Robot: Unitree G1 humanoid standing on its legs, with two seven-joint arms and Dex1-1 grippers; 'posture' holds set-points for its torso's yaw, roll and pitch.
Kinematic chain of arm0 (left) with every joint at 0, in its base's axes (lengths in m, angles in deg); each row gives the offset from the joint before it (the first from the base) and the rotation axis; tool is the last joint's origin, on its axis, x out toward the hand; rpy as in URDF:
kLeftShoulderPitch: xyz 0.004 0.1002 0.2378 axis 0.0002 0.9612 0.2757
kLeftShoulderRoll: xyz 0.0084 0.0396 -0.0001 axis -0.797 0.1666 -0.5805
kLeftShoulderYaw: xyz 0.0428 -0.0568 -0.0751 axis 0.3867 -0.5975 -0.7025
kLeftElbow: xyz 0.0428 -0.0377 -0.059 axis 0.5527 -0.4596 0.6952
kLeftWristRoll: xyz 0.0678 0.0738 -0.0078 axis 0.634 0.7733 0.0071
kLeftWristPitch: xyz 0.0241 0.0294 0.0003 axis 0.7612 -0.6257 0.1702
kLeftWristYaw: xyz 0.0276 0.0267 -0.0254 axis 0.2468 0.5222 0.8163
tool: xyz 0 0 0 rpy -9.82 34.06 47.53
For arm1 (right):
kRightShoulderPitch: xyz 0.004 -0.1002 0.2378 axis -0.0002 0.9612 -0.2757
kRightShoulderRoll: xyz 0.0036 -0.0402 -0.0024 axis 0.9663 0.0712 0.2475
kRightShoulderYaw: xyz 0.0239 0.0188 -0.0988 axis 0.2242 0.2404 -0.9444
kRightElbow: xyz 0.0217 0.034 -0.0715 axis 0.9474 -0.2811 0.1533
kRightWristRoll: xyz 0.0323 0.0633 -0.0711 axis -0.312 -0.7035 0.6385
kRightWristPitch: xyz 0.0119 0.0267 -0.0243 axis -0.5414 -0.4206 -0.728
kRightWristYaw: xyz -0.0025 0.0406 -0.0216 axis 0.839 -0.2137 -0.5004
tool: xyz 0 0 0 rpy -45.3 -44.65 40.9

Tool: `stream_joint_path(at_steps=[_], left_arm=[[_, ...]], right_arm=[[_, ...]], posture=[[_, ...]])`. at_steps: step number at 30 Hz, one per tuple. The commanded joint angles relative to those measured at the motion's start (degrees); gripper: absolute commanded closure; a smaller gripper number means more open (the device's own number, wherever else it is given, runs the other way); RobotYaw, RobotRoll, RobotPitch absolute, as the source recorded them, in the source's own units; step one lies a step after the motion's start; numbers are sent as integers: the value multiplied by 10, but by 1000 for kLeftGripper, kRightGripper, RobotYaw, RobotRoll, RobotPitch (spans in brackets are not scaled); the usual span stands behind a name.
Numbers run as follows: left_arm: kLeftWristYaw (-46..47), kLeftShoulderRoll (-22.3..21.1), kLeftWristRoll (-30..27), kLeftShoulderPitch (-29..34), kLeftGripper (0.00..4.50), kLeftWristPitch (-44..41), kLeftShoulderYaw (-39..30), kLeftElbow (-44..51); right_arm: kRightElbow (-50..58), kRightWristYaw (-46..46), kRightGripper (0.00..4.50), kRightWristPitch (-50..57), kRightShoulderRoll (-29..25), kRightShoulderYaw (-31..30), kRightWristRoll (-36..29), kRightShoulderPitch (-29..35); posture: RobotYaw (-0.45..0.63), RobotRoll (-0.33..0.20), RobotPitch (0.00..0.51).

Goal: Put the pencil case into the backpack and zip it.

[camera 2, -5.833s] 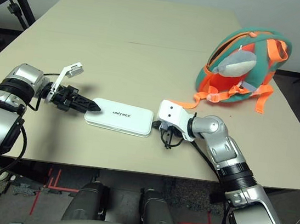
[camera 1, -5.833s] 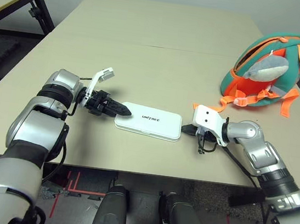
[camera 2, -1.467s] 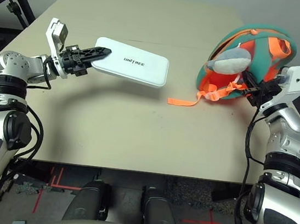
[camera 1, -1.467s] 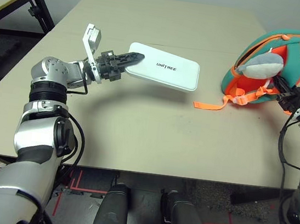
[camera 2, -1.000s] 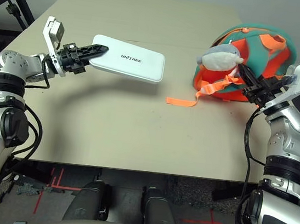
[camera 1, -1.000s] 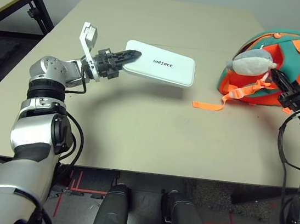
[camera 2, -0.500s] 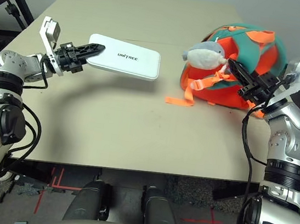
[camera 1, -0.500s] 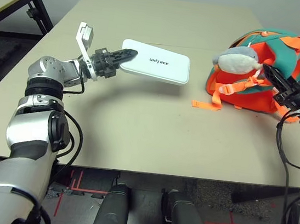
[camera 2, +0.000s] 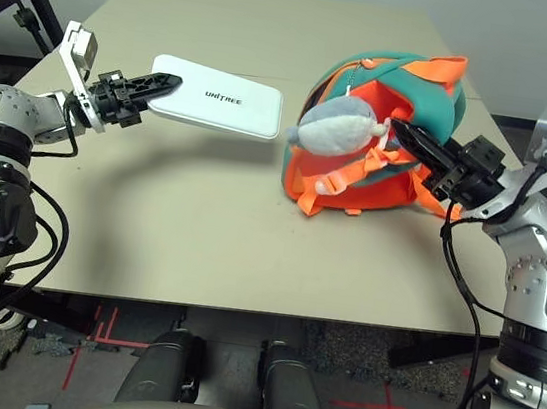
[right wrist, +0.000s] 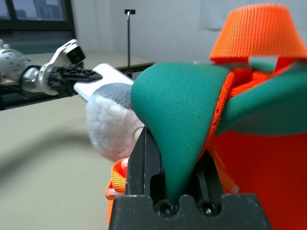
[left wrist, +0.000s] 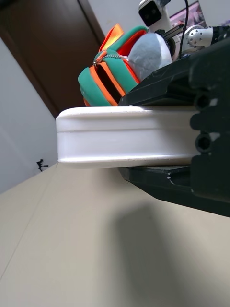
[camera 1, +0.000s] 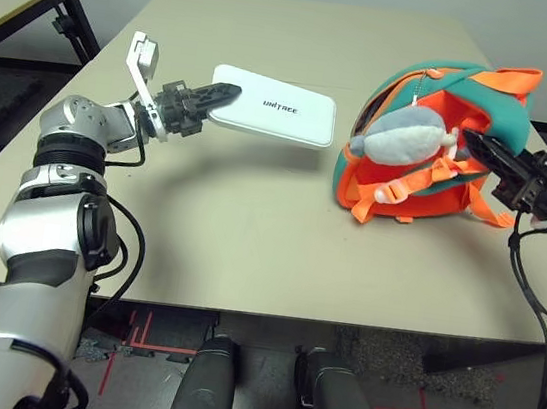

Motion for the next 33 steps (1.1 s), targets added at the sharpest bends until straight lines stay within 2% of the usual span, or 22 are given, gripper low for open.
stream_joint_path(at_steps=[1, 5, 12, 21, 29, 33], left_arm=[[-30, -15, 6, -24, 3069, -2, 14, 16], [-79, -37, 25, -33, 3099, 5, 58, 51], [-138, -58, 26, -54, 3100, 27, 89, 114], [-157, -35, 29, -57, 3100, 43, 129, 229], [-149, -17, 38, -72, 3100, 73, 155, 261], [-144, 0, 40, -82, 3100, 114, 155, 251]], right_arm=[[48, -10, 4436, 12, -8, 28, -40, 19], [49, -9, 4436, 16, -11, 26, -35, 42], [44, -7, 4436, 15, -7, 18, -31, 48], [38, -6, 4436, 14, -3, 10, -26, 43], [45, -4, 4436, 14, -1, 12, -27, 51], [51, 0, 4436, 13, 3, 15, -28, 57]], posture=[[46, 0, 27], [40, 0, 31], [51, 0, 33], [54, 0, 35], [40, 0, 35], [35, 0, 32]])
